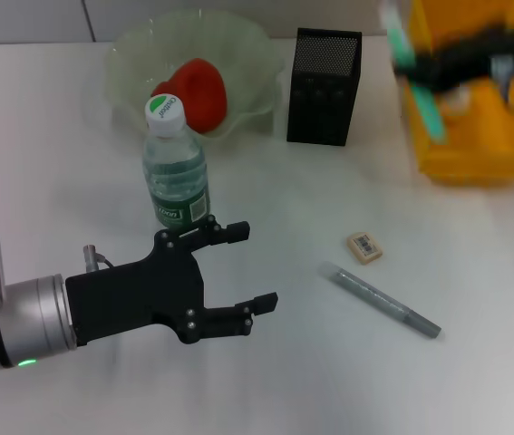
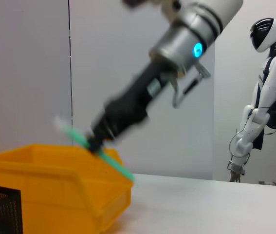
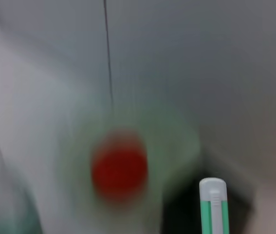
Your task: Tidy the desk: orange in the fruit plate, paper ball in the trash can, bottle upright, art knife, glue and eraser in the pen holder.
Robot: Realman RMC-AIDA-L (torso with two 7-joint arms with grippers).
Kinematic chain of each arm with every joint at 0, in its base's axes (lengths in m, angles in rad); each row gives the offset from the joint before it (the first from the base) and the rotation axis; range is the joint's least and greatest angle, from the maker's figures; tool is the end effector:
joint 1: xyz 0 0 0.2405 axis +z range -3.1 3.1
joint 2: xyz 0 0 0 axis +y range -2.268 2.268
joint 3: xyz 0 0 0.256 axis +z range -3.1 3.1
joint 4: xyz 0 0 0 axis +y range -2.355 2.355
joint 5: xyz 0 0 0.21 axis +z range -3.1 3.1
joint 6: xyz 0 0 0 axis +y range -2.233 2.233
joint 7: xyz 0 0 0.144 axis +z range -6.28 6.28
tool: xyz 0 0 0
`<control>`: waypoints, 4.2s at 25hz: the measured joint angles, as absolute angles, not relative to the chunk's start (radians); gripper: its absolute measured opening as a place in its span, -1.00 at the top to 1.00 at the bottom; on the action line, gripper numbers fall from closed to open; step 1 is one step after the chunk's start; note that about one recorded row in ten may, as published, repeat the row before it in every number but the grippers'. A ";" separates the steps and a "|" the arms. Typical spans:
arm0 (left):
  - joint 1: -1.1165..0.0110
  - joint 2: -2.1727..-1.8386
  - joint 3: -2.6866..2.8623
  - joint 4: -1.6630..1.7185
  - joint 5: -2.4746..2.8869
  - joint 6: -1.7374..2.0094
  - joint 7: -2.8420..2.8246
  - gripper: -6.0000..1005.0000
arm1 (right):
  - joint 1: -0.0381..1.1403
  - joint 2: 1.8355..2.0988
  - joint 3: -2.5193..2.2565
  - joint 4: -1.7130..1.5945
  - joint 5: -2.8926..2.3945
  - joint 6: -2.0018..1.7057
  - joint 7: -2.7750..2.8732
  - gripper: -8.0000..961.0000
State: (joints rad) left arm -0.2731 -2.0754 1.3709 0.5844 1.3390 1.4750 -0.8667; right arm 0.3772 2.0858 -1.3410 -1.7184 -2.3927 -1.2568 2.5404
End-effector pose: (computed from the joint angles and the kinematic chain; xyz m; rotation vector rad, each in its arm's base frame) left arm -0.2607 0.2554 -0.0582 -2.7218 -0.1814 -0.9152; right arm 0.1400 0.3574 0.0578 -2.3795 0.6939 0.1406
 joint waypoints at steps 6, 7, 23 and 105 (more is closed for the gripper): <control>-0.272 -2.075 1.374 0.583 1.339 1.472 -0.867 -0.71 | 0.265 2.088 -1.346 -1.464 -1.606 -0.874 1.767 0.63; -0.272 -2.076 1.374 0.580 1.339 1.472 -0.867 -0.71 | 0.265 2.088 -1.346 -1.464 -1.606 -0.874 1.767 0.63; -0.281 -2.073 1.368 0.562 1.339 1.474 -0.867 -0.71 | 0.677 2.082 -1.272 -0.388 -0.822 -0.891 0.829 0.59; -0.270 -2.069 1.364 0.568 1.338 1.480 -0.882 -0.71 | 0.798 2.089 -1.617 -1.023 -2.592 -1.363 1.952 -0.41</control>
